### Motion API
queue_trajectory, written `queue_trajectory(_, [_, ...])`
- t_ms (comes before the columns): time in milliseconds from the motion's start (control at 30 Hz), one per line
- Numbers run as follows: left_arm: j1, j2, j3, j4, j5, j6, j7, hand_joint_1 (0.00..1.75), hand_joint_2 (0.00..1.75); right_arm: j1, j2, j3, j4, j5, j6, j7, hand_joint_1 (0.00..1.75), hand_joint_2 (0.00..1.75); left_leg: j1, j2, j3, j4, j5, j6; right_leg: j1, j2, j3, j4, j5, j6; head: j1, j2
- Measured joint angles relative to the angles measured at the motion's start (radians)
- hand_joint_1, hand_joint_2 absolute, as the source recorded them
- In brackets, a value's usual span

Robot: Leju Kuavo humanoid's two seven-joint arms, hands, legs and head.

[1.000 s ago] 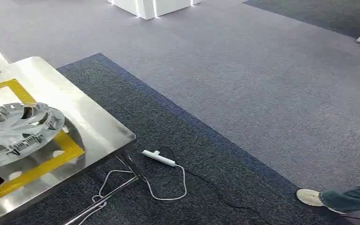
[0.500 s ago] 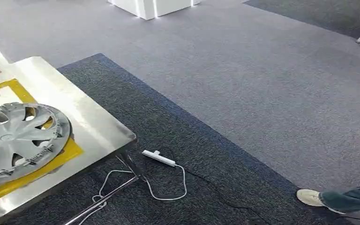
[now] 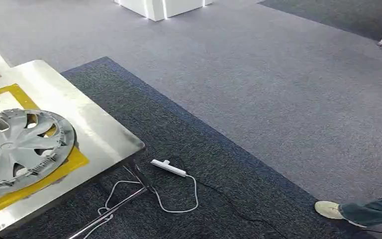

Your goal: Take the parts from the cabinet and place them on the table.

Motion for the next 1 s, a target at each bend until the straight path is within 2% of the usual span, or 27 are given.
queue_trajectory(333, [-0.006, -0.030, 0.006, -0.003, -0.063, 0.002, 0.001, 0.00, 0.00, -0.001, 0.000, 0.011, 0.000, 0.028, -0.041, 0.002, 0.00, 0.00, -0.002, 0.000, 0.000, 0.000, 0.000, 0.001, -0.002, 0.000, 0.000, 0.000, 0.001, 0.001, 0.000, 0.000])
queue_trajectory(533, [-0.006, -0.054, 0.006, -0.002, -0.085, 0.002, 0.004, 0.00, 0.00, -0.001, 0.000, 0.019, 0.000, 0.029, -0.040, 0.009, 0.00, 0.00, -0.007, 0.000, -0.001, 0.003, -0.003, 0.007, -0.007, 0.000, 0.001, -0.001, 0.001, 0.005, 0.000, 0.000])
queue_trajectory(667, [-0.007, -0.064, 0.005, -0.002, -0.091, 0.002, 0.005, 0.00, 0.00, -0.001, 0.000, 0.019, 0.000, 0.024, -0.040, 0.012, 0.00, 0.00, -0.012, 0.000, -0.003, 0.007, -0.006, 0.016, -0.013, 0.000, 0.001, -0.002, 0.001, 0.013, 0.000, 0.000])
queue_trajectory(733, [-0.007, -0.066, 0.005, -0.002, -0.096, 0.002, 0.007, 0.00, 0.00, -0.002, 0.000, 0.019, 0.000, 0.022, -0.040, 0.014, 0.00, 0.00, -0.014, -0.001, -0.005, 0.003, -0.005, 0.025, -0.014, -0.004, 0.005, -0.008, 0.002, 0.020, -0.001, 0.000])
queue_trajectory(767, [-0.007, -0.068, 0.005, -0.002, -0.098, 0.003, 0.007, 0.00, 0.00, -0.002, 0.000, 0.019, 0.000, 0.021, -0.040, 0.014, 0.00, 0.00, -0.003, -0.002, 0.003, -0.009, 0.005, 0.030, -0.010, -0.005, 0.003, -0.005, -0.001, 0.024, 0.000, 0.000])
queue_trajectory(800, [-0.007, -0.071, 0.004, -0.002, -0.099, 0.003, 0.008, 0.00, 0.00, -0.002, 0.000, 0.019, 0.000, 0.019, -0.040, 0.015, 0.00, 0.00, 0.000, -0.004, 0.006, -0.014, 0.007, 0.030, -0.011, -0.006, -0.010, 0.017, -0.021, 0.030, 0.001, 0.000])
queue_trajectory(833, [-0.007, -0.074, 0.004, -0.002, -0.099, 0.003, 0.008, 0.00, 0.00, -0.003, 0.000, 0.019, 0.000, 0.019, -0.040, 0.015, 0.00, 0.00, 0.003, -0.006, 0.005, -0.013, 0.008, 0.033, -0.011, -0.006, -0.032, 0.072, -0.061, 0.034, 0.005, 0.000])
queue_trajectory(900, [-0.006, -0.080, 0.002, 0.000, -0.099, 0.003, 0.008, 0.00, 0.00, -0.003, 0.000, 0.019, 0.000, 0.019, -0.040, 0.015, 0.00, 0.00, 0.007, -0.012, 0.003, -0.013, 0.008, 0.033, -0.015, -0.006, -0.102, 0.233, -0.142, 0.042, 0.006, 0.000])
queue_trajectory(933, [-0.006, -0.082, 0.001, 0.002, -0.103, 0.003, 0.008, 0.00, 0.00, -0.002, 0.000, 0.019, 0.000, 0.018, -0.040, 0.015, 0.00, 0.00, 0.009, -0.017, 0.001, -0.012, 0.009, 0.031, -0.017, -0.006, -0.130, 0.297, -0.164, 0.046, 0.006, 0.000])
queue_trajectory(967, [-0.006, -0.086, 0.000, 0.005, -0.105, 0.003, 0.008, 0.00, 0.00, -0.001, 0.000, 0.019, 0.000, 0.018, -0.040, 0.016, 0.00, 0.00, 0.012, -0.026, 0.001, -0.012, 0.010, 0.029, -0.019, -0.006, -0.131, 0.304, -0.156, 0.048, 0.006, 0.000])
queue_trajectory(1000, [-0.006, -0.090, 0.000, 0.007, -0.105, 0.003, 0.008, 0.00, 0.00, 0.000, 0.000, 0.019, 0.000, 0.016, -0.040, 0.016, 0.00, 0.00, 0.015, -0.035, 0.000, -0.012, 0.011, 0.023, -0.022, -0.006, -0.108, 0.265, -0.129, 0.050, 0.005, 0.000])
